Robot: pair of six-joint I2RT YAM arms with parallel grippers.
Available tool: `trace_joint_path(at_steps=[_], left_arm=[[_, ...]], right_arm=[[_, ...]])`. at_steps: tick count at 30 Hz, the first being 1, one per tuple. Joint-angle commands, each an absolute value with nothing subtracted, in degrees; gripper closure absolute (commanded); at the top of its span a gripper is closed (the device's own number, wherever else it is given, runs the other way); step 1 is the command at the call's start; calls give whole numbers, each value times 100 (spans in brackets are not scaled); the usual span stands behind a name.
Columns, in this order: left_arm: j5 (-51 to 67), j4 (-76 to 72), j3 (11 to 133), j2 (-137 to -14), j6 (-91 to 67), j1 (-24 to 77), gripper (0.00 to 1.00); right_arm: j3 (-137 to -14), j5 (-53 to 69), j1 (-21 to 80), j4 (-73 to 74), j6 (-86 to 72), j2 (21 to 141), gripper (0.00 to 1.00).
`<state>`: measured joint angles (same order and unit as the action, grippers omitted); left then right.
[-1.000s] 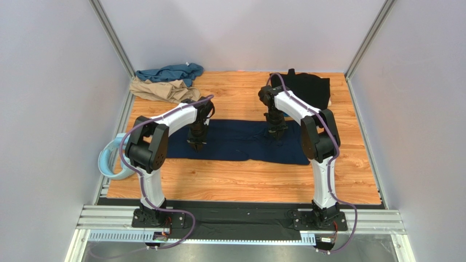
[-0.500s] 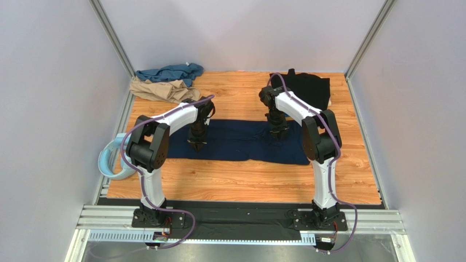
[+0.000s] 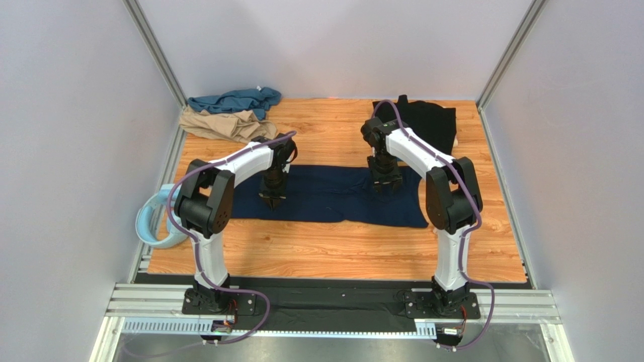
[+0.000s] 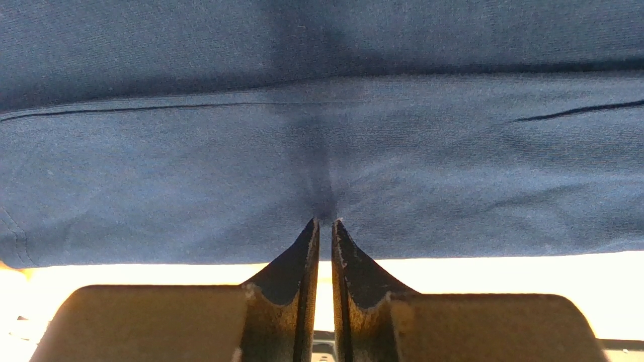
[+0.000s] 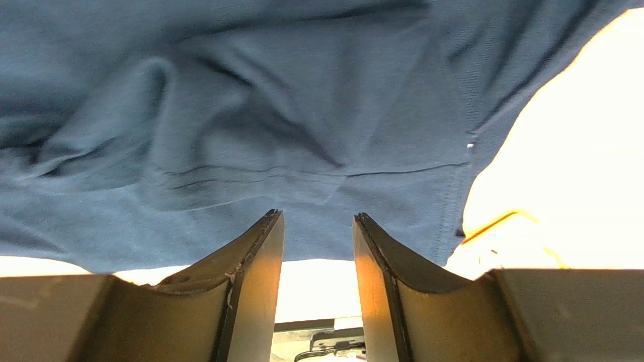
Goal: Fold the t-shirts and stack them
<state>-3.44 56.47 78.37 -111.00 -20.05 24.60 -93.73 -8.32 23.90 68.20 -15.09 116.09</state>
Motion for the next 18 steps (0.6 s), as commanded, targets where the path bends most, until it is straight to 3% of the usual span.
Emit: trace_joint_path(at_steps=[1,18], left_arm=[[-290,5651,7805,-11109,-1934,2452,83],[-360,5678,7638,-10969,-1872,2452,84]], right_arm=[[-9483,-686,2601,6671,-1450,11487,56],[-9835,-1318,2839,6583,-1476,12199,56]])
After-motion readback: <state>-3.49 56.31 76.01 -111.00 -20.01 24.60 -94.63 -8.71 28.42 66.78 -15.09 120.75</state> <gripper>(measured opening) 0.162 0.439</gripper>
